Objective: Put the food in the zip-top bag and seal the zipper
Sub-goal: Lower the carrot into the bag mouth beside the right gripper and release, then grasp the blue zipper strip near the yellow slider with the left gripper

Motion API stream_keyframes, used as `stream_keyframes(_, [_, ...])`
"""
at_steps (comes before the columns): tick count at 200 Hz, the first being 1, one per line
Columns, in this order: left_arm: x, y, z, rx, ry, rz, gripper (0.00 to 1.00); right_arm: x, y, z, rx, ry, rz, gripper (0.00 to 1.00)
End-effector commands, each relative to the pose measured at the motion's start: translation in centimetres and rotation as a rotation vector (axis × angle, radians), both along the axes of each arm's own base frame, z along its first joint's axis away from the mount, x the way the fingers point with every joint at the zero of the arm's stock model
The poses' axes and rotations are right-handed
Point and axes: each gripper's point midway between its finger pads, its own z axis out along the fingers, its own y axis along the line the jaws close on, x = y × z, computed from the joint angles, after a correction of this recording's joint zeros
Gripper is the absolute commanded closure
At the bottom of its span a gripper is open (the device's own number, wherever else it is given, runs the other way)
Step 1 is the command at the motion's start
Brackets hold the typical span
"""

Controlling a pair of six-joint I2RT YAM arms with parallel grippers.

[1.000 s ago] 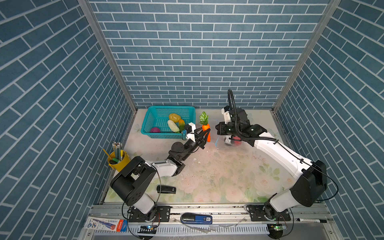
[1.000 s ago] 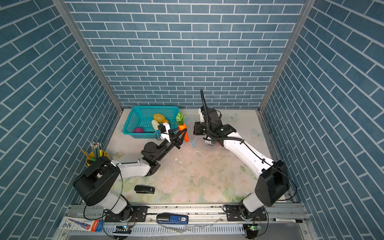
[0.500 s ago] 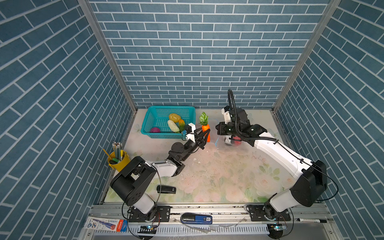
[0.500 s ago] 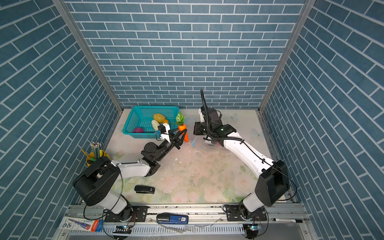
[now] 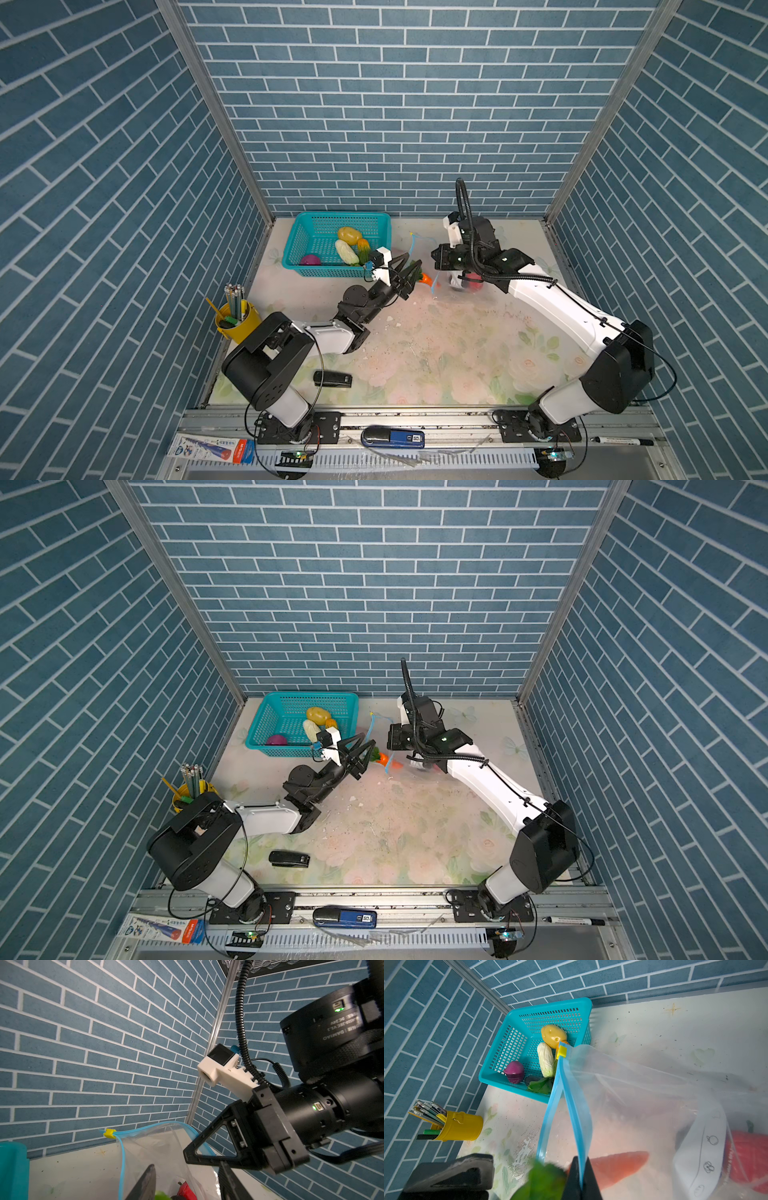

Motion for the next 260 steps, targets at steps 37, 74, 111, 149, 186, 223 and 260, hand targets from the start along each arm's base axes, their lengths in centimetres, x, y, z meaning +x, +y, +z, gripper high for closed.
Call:
stream_keyframes(37, [-0.2,0.1,-0.2,-0.004,-0.009,0.004,0.50,0.4,0.2,3.7,0.051,-0.065,0.002,1.00])
stream_keyframes(74, [-0.4,0.8,0.2,-0.016,-0.010,0.029,0.46,0.3,0.1,3.7,0.049,-0.066,0.001,1.00])
stream_keyframes(111, [0.1,1.8,-0.6,0.028,0.113,0.078,0.43,0.3,-0.2,4.0,0.044,-0.074,-0.003,1.00])
stream_keyframes(149, [0.6,1.8,-2.8,0.170,0.376,0.089,0.43,0.2,-0.3,3.7,0.040,-0.073,-0.006,1.00])
stream_keyframes(186, [0.7,1.5,-3.6,0.228,0.548,0.069,0.44,0.1,-0.4,3.8,0.049,-0.076,-0.010,1.00])
stream_keyframes(223, [0.8,-0.3,-5.1,0.205,0.711,-0.057,0.45,0.0,-0.4,3.9,0.054,-0.075,-0.009,1.00])
stream_keyframes(260, [1.6,-1.1,-6.3,0.135,0.840,-0.141,0.57,-0.1,-0.4,3.9,0.055,-0.073,-0.009,1.00])
